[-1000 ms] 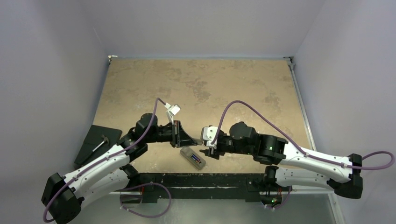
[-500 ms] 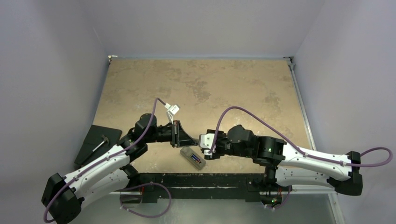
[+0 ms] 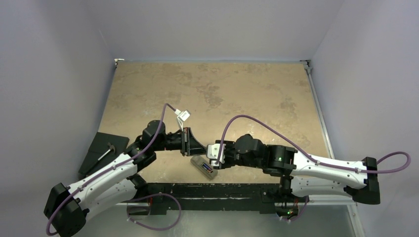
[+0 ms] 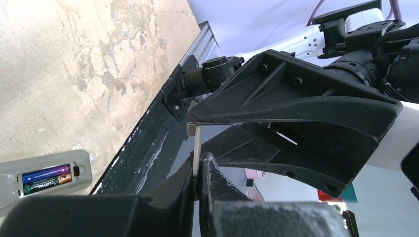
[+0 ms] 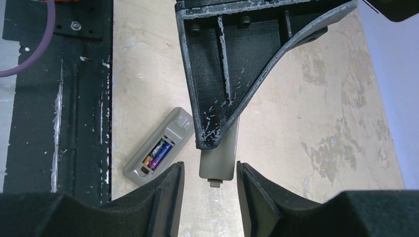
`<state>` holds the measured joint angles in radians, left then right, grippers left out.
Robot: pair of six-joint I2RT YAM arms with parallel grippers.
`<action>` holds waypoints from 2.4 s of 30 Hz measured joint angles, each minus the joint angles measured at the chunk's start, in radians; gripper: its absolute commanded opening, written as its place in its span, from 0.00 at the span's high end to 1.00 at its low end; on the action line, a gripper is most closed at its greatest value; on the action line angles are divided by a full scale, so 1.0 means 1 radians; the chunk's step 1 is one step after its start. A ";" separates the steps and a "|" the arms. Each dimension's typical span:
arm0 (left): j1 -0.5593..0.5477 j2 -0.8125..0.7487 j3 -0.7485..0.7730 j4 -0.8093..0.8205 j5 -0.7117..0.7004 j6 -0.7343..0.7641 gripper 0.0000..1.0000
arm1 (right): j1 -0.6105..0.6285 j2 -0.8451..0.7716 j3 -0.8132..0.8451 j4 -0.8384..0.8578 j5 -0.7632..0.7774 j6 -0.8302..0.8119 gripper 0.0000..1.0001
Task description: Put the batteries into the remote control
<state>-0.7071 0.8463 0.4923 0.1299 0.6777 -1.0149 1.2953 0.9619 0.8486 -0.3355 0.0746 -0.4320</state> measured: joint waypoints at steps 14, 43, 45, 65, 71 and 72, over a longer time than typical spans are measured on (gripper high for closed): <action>0.000 0.006 0.000 0.017 0.008 -0.020 1.00 | 0.002 0.000 -0.001 0.007 0.031 -0.007 0.63; 0.005 -0.003 0.045 -0.214 -0.168 0.089 0.53 | 0.007 0.110 0.056 -0.093 0.141 0.228 0.78; 0.006 -0.016 0.072 -0.253 -0.204 0.111 0.52 | 0.007 0.119 0.076 -0.104 0.145 0.254 0.78; 0.006 -0.073 0.237 -0.619 -0.597 0.281 0.52 | 0.007 0.230 0.133 -0.251 0.100 0.559 0.77; 0.006 -0.092 0.268 -0.674 -0.684 0.319 0.52 | 0.007 0.294 0.133 -0.303 0.060 0.628 0.77; 0.006 -0.094 0.272 -0.678 -0.695 0.325 0.52 | 0.007 0.307 0.133 -0.309 0.053 0.636 0.77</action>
<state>-0.7006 0.7521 0.7643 -0.5484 -0.0170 -0.6895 1.3022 1.2690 0.9817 -0.6449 0.1280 0.2035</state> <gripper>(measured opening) 0.479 0.335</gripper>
